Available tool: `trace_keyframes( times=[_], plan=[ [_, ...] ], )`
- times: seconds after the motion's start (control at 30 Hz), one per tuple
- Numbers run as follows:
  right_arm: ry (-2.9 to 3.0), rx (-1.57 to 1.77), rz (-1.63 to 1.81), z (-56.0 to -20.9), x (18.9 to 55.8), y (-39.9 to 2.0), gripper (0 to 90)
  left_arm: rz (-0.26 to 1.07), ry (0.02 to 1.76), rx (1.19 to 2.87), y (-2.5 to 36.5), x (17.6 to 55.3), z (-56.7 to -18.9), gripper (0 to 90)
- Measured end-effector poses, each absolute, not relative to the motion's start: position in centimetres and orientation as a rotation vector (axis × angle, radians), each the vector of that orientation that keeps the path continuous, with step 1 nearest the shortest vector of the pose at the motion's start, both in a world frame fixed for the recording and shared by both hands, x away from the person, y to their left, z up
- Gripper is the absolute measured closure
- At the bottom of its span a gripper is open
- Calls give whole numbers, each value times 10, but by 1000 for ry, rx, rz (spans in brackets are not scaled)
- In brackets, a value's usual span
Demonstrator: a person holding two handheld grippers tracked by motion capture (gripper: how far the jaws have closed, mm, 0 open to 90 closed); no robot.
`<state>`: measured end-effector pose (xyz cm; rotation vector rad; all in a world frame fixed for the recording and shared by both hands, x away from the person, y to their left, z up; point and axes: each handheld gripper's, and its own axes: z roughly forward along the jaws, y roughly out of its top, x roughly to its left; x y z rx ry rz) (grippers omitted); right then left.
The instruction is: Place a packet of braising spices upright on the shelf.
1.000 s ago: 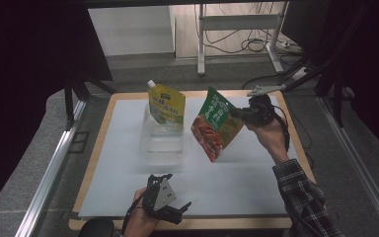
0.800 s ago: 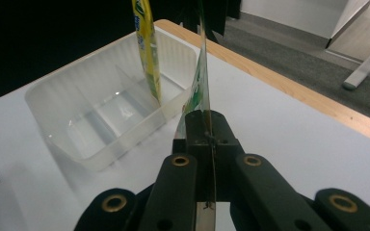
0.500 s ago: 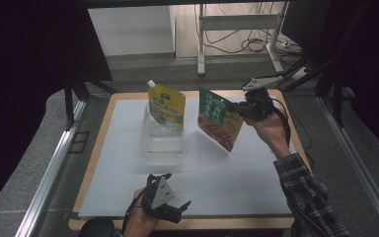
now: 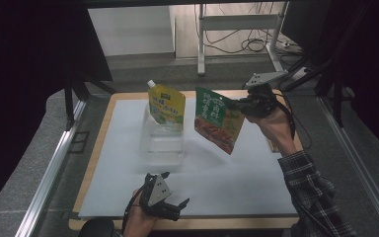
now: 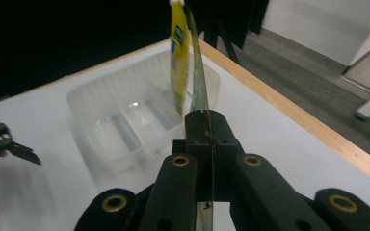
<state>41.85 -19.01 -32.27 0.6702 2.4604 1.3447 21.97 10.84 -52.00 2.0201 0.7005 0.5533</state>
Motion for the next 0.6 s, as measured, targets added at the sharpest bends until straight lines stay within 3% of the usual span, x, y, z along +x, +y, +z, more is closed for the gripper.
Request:
trace_keyframes(
  times=[0.6],
  plan=[
    [2498,585,1443,-307,419,-165,891,544,704,2021,108,219,-519,0]
  ],
)
